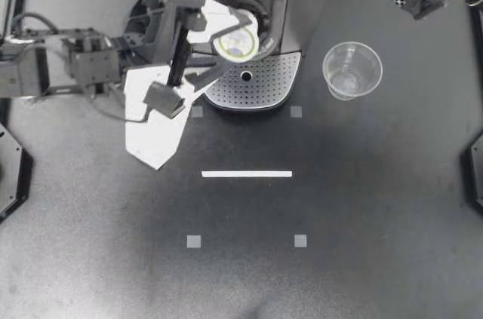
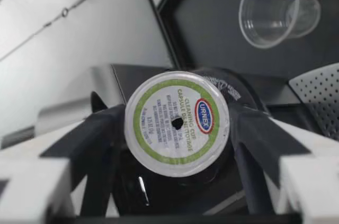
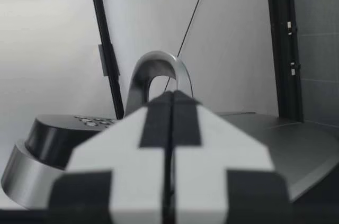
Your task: Place the coffee capsule inside the capsule container, then place the cup onto the center of the cup tray, then push the 'Hot Water' and 'Travel Mug' buttons.
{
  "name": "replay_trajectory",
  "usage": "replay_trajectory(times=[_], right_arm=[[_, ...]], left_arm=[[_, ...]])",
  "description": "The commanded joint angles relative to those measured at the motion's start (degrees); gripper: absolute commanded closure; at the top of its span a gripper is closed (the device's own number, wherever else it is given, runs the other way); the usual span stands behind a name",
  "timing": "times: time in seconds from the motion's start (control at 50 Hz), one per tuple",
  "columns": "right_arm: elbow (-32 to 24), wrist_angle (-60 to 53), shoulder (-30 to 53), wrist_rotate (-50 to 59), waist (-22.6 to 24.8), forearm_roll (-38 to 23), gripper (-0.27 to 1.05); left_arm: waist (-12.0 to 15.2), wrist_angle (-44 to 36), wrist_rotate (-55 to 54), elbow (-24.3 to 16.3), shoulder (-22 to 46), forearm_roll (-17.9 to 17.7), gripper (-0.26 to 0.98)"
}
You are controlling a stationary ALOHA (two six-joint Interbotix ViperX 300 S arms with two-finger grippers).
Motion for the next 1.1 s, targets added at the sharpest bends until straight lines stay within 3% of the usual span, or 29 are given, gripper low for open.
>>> replay_trajectory(times=[0.0,0.3,0.5,0.78,0.9,1.08], right_arm=[[-0.6,-0.2,-0.7,-0.1,0.0,-0.1,0.72],[-0.1,-0.3,-0.7,-0.1,0.0,-0.1,0.72],[0.1,-0.3,-0.6,-0.1,0.0,0.0,0.72],[0.4,-0.4,-0.3,-0.1,-0.1,-0.1,0.72],[0.3,-0.5,-0.2,0.1,0.0,-0.1,0.72],[-1.7,-0.5,1.0,0.2,-0.1,0.3,0.72]], left_arm=[[0.6,-0.2,-0.2,-1.4,-0.1,0.2,0.17],[1.8,-1.1,-2.4,-1.8,1.6,0.6,0.14],[1.9,-1.1,-6.9,-2.0,2.0,5.7,-0.03],[1.8,-1.1,-10.9,-1.8,1.7,8.5,-0.04],[1.0,-1.7,-11.4,-1.8,1.1,8.5,-0.04],[-3.3,-3.4,-18.0,0.5,-2.2,8.3,-0.03]])
